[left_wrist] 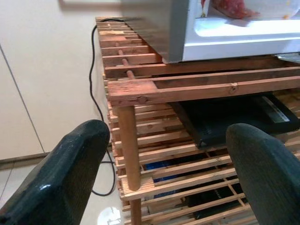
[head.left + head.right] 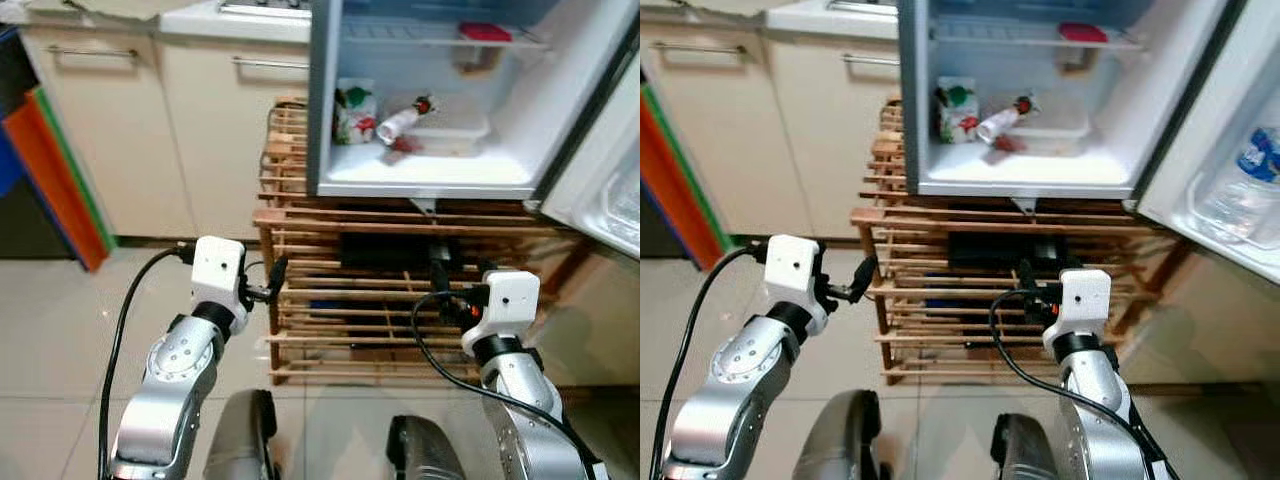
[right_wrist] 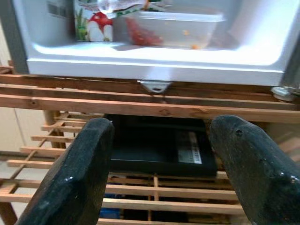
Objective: Restocking fridge
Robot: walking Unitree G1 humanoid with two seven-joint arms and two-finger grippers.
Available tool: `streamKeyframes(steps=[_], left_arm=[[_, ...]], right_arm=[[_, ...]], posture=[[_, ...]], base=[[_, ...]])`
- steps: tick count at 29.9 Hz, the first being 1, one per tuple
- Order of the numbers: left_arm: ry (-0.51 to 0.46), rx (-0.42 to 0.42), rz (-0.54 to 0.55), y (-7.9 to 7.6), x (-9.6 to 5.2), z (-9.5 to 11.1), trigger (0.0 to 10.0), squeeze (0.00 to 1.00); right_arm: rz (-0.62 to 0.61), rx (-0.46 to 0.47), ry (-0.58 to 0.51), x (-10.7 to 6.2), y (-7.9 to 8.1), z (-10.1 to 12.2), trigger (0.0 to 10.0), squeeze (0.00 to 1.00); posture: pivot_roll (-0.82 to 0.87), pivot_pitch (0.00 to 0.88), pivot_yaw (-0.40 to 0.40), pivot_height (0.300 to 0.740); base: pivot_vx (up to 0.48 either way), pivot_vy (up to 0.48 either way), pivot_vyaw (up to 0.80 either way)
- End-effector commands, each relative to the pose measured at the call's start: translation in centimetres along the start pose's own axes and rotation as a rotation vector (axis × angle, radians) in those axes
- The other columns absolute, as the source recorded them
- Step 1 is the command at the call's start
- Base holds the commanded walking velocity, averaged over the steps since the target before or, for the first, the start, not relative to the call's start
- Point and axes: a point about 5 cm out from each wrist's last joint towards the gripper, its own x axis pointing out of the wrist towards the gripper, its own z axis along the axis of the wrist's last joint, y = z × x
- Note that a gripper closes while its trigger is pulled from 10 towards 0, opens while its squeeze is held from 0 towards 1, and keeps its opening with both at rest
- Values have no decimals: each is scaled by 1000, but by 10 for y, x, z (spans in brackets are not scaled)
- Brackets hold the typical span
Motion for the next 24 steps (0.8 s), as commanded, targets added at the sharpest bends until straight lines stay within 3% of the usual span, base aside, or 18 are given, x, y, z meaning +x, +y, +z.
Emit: streamKeyframes(steps=[1, 4, 7, 8, 11, 24], left_arm=[[-64, 44, 57, 6, -2, -4, 10000, 0], [-99, 110, 143, 21, -3, -16, 10000, 0], [-82, 77, 126, 20, 2, -13, 10000, 0], [-69, 85, 111, 18, 4, -12, 10000, 0], [-51, 100, 93, 17, 5, -16, 10000, 0], [-90, 97, 77, 17, 5, -15, 10000, 0]], right_arm=[[-25, 9, -15, 5, -7, -7, 10000, 353], [-21, 5, -11, 6, -13, -19, 10000, 376], [-13, 1, -11, 7, -11, -18, 10000, 349], [-7, -12, -5, 8, -9, -18, 10000, 286], [6, -12, 3, 9, -5, -18, 10000, 255], [3, -20, -6, 8, -7, -25, 10000, 294]], posture=[[-43, 0, 3, 626], [-46, 0, 7, 645], [-45, 0, 10, 659], [-44, 0, 11, 668], [-46, 0, 13, 681], [-39, 0, 6, 740]], base=[[0, 0, 0], [0, 0, 0], [0, 0, 0], [0, 0, 0], [0, 0, 0], [0, 0, 0]])
